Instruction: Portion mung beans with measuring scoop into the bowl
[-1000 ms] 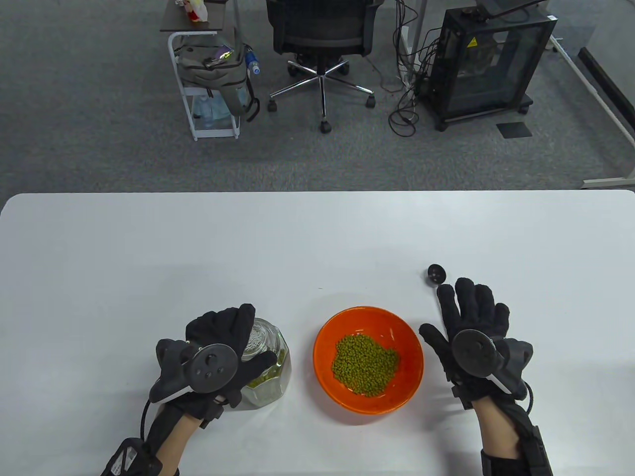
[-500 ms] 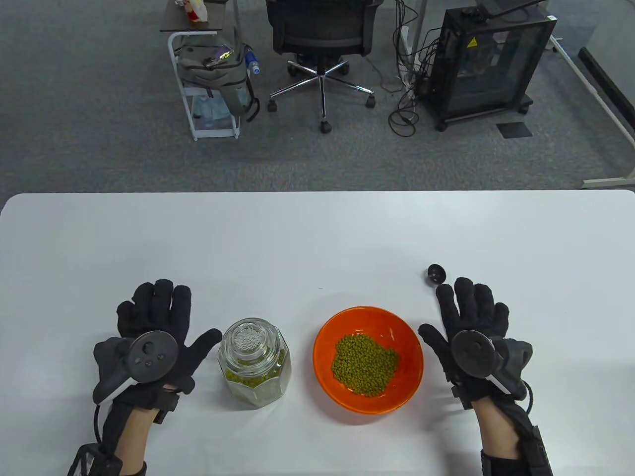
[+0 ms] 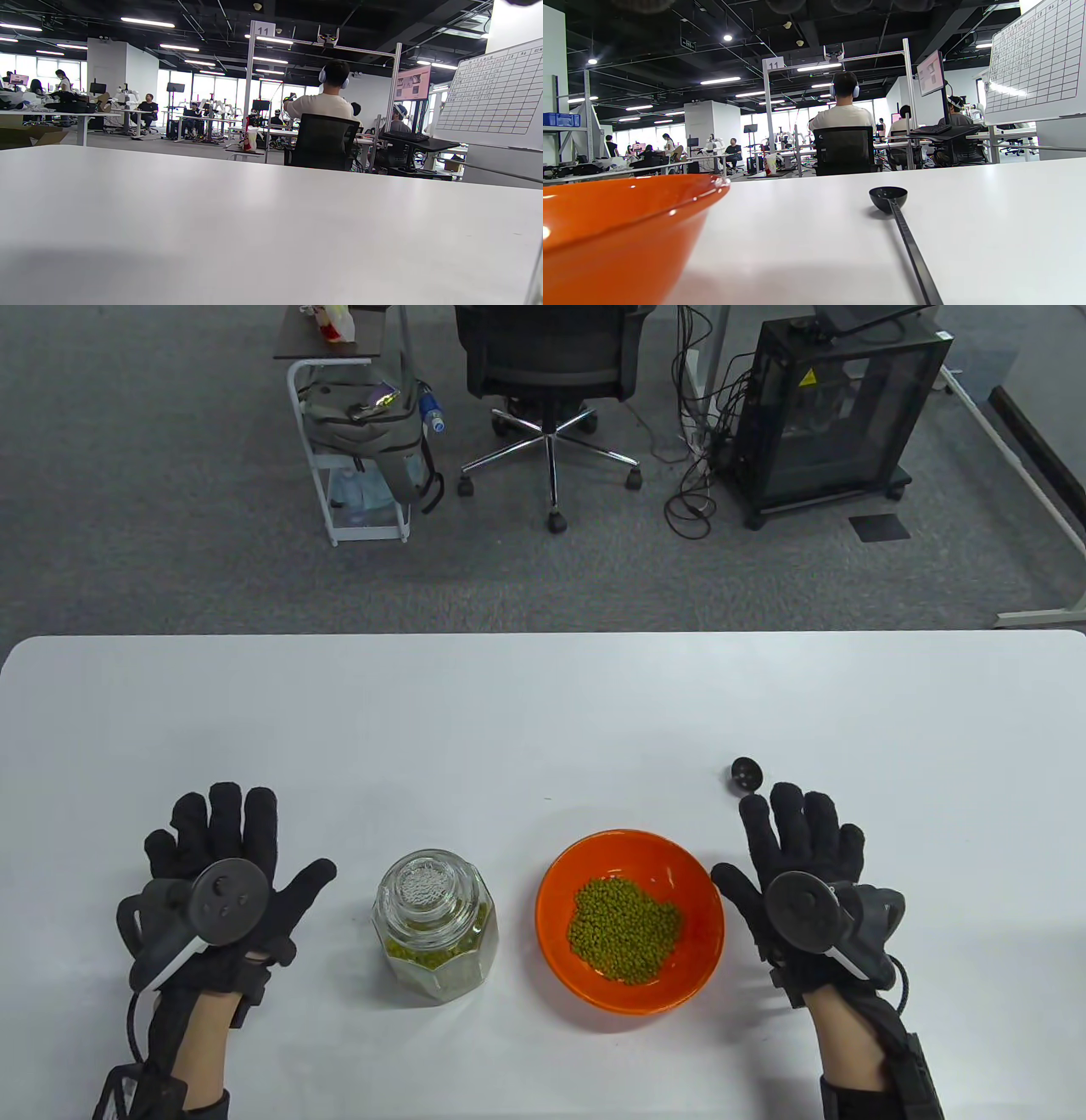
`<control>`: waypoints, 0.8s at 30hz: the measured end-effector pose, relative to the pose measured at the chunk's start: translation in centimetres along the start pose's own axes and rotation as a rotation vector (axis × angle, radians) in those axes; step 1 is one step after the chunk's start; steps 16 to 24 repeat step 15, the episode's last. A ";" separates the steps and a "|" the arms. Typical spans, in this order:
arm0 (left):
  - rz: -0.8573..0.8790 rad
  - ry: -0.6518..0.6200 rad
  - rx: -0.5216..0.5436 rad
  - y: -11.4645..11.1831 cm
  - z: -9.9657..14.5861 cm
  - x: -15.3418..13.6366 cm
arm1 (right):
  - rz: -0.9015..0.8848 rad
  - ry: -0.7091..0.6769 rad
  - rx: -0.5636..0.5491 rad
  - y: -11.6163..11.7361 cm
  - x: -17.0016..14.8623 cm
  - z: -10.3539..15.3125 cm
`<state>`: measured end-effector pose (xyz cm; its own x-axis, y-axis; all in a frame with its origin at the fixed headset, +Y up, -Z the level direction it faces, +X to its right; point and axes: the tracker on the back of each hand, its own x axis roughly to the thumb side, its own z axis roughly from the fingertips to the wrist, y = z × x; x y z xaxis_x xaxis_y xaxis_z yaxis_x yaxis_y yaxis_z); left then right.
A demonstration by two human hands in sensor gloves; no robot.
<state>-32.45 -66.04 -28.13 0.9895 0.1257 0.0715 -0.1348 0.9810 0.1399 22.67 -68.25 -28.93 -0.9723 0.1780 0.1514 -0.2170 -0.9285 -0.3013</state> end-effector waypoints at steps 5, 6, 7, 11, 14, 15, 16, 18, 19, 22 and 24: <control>-0.001 -0.005 -0.026 -0.6 -0.2 0.2 | -0.005 -0.001 -0.004 0.0 0.0 0.0; -0.003 -0.005 -0.029 -0.7 -0.2 0.3 | -0.005 -0.002 -0.002 0.0 0.0 0.0; -0.004 -0.006 -0.031 -0.7 -0.2 0.3 | -0.005 -0.002 -0.001 0.0 0.0 0.0; -0.004 -0.006 -0.038 -0.8 -0.2 0.3 | -0.003 -0.006 0.002 0.1 0.1 0.0; 0.000 -0.007 -0.038 -0.8 -0.2 0.3 | 0.002 -0.010 0.009 0.2 0.2 0.0; 0.000 -0.007 -0.040 -0.8 -0.2 0.3 | 0.003 -0.010 0.010 0.2 0.2 0.0; 0.000 -0.007 -0.040 -0.8 -0.2 0.3 | 0.003 -0.010 0.010 0.2 0.2 0.0; 0.000 -0.007 -0.040 -0.8 -0.2 0.3 | 0.003 -0.010 0.010 0.2 0.2 0.0; 0.000 -0.007 -0.040 -0.8 -0.2 0.3 | 0.003 -0.010 0.010 0.2 0.2 0.0; 0.000 -0.007 -0.040 -0.8 -0.2 0.3 | 0.003 -0.010 0.010 0.2 0.2 0.0; 0.000 -0.007 -0.040 -0.8 -0.2 0.3 | 0.003 -0.010 0.010 0.2 0.2 0.0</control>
